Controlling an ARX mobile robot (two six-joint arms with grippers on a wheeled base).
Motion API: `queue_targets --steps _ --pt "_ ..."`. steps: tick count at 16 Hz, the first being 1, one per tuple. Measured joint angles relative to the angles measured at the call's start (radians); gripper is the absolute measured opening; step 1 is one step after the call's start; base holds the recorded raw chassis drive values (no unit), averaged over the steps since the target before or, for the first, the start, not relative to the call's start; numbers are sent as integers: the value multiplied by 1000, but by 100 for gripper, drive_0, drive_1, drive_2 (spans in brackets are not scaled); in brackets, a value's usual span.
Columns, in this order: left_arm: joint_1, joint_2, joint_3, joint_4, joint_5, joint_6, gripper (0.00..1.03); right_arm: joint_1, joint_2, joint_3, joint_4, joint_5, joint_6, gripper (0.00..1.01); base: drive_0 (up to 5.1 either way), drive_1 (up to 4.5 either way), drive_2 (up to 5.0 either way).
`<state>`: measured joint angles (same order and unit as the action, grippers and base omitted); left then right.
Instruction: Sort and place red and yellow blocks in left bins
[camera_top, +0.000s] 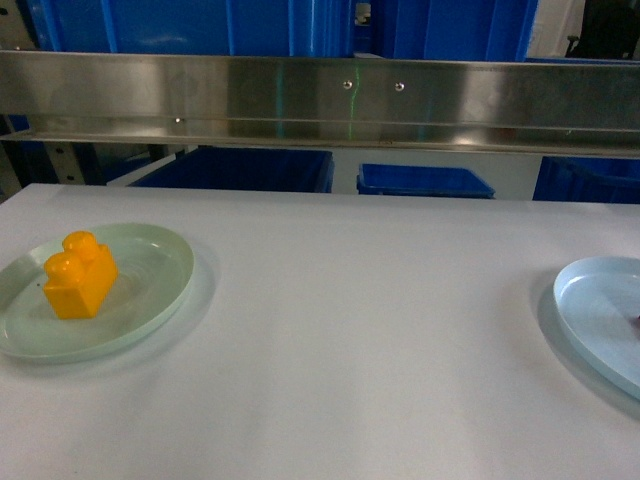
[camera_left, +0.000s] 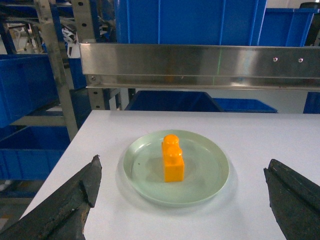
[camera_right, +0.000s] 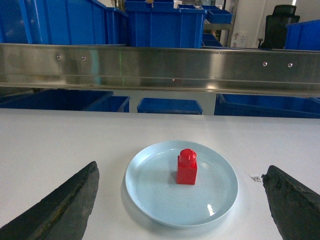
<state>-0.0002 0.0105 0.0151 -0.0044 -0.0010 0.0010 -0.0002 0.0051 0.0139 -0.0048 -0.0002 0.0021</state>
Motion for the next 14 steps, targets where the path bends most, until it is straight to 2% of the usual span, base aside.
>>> queue_targets --steps 8,10,11,14 --pt "0 0 0 -1 0 0 98 0 0 0 0 0 0 98 0 0 0" --pt "-3 0 0 -47 30 3 98 0 1 0 -1 0 0 98 0 0 0" --pt "10 19 0 -34 54 5 98 -18 41 1 43 -27 0 98 0 0 0" --pt "84 234 21 152 150 3 98 -82 300 40 259 -61 15 98 0 0 0"
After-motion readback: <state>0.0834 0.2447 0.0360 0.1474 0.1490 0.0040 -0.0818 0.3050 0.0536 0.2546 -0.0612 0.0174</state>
